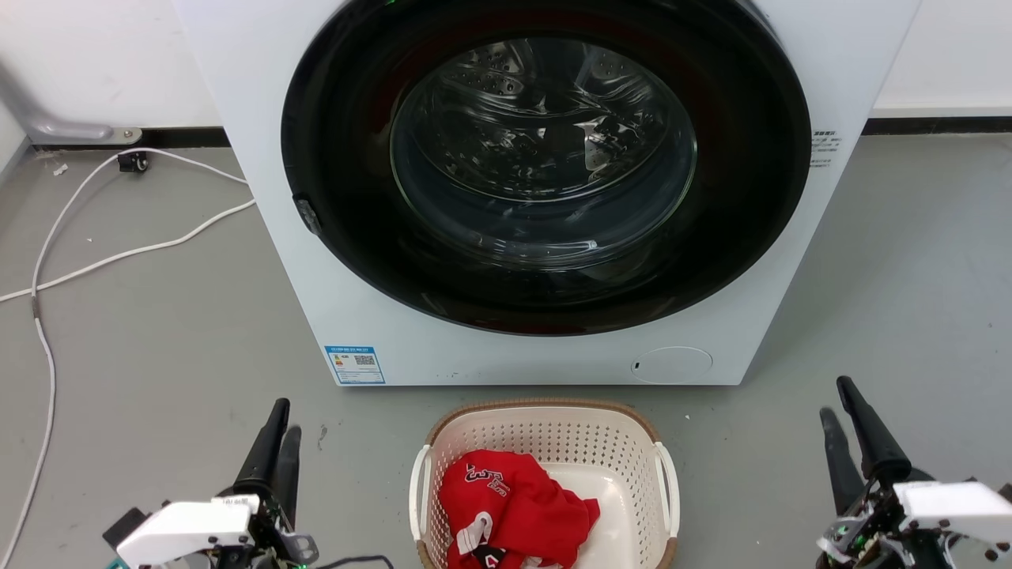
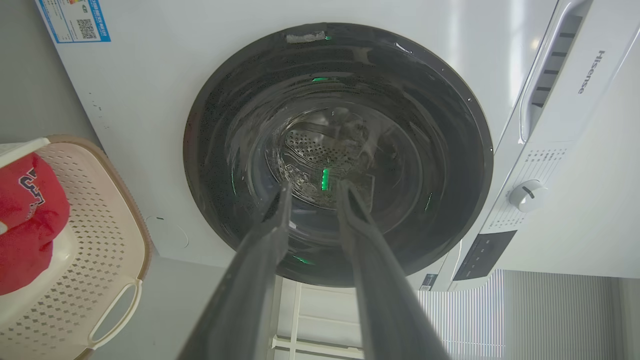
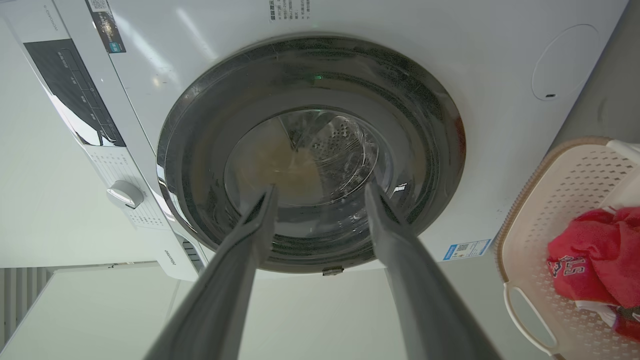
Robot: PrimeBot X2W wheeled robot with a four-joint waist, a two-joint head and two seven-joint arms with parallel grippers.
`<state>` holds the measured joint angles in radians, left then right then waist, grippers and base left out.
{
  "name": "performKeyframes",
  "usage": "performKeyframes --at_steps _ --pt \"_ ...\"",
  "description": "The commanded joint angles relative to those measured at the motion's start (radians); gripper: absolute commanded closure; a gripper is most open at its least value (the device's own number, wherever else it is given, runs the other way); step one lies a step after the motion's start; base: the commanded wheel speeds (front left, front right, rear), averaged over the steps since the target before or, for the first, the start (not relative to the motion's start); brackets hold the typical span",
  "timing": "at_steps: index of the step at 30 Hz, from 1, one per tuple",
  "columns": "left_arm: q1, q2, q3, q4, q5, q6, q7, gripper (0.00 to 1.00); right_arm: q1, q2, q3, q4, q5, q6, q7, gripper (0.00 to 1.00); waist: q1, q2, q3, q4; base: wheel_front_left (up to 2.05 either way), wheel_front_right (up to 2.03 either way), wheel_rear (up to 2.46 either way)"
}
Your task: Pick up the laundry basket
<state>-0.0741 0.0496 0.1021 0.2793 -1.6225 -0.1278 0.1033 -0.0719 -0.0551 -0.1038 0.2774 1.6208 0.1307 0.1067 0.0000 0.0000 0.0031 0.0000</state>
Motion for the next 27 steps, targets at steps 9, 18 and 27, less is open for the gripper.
performKeyframes --at_steps 9,18,27 --pt "0.014 0.001 -0.006 -0.044 0.037 0.000 -0.047 0.00 0.005 0.000 0.028 -0.031 -0.040 0.000 -0.049 0.00 0.0000 0.0000 0.002 0.000 0.00 0.00 0.00" --pt "0.027 0.002 0.013 -0.064 0.084 -0.001 -0.088 0.00 0.005 0.000 0.024 -0.046 -0.134 0.000 -0.090 0.00 0.0000 0.0000 0.002 0.000 0.00 0.00 0.00" --pt "0.027 0.002 0.070 -0.096 0.228 -0.001 -0.132 0.00 -0.005 0.001 -0.012 -0.103 -0.403 0.000 -0.134 0.00 0.0000 0.0000 0.004 0.001 0.00 0.00 0.00"
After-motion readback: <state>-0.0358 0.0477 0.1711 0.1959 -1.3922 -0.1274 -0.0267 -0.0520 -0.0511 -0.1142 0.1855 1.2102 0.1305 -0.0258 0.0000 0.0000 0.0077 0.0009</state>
